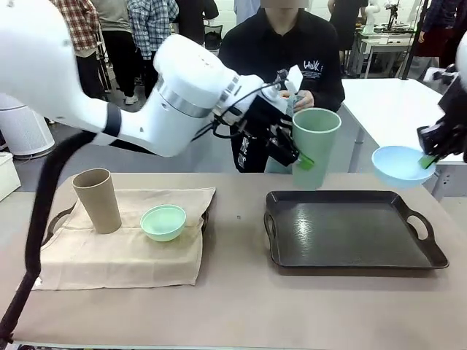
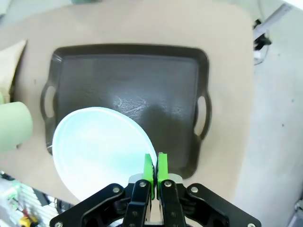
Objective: Set up a tray with a mat and arrange the tableware.
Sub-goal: Pick up the Picnic Bowl and Reusable plastic cup from the Handle tray in front of the human's position and hold them in the air, then place the Picnic Bowl and Reusable plastic cup back onto the Handle tray in front of the human's position.
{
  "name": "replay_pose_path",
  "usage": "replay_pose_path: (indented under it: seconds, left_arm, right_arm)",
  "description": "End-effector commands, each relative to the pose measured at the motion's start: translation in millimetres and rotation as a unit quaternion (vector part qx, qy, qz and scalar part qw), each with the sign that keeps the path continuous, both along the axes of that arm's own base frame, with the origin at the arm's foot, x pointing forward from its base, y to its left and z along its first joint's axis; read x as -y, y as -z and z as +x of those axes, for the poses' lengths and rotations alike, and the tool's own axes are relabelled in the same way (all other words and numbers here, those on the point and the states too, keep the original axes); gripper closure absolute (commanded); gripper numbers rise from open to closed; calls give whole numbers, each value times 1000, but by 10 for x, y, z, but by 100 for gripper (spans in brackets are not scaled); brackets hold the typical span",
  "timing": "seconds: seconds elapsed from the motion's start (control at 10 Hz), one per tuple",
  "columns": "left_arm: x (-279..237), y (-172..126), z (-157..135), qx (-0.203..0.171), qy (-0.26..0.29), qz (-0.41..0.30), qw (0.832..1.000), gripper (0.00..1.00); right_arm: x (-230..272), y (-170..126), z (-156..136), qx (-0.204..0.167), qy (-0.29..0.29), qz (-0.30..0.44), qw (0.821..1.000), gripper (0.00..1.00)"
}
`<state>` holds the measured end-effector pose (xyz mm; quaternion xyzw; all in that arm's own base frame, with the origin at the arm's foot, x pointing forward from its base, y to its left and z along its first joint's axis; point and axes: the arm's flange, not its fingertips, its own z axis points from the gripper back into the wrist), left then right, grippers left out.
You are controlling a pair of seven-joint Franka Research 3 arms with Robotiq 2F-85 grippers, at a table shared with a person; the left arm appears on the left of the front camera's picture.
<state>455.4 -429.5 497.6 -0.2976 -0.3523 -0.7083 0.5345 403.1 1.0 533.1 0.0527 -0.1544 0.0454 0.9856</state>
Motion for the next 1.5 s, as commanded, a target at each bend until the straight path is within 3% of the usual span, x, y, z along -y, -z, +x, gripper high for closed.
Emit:
replay_pose_path:
  seconds: [0.0,0.1,0.2,1.4]
  left_arm:
    - [-222,-72,-325,40,-5,-8,999,34]
    - [0,0,0,0,0,0,1000,34]
    - [0,0,0,0,0,0,1000,34]
    - [0,0,0,0,0,0,1000,34]
  right_arm:
    - [11,-1,-120,5,0,-4,1000,100]
    - [-11,62,-50,8,-19,12,1000,100]
    - [24,-119,-110,8,0,-1,1000,100]
    - [24,-119,-110,8,0,-1,1000,100]
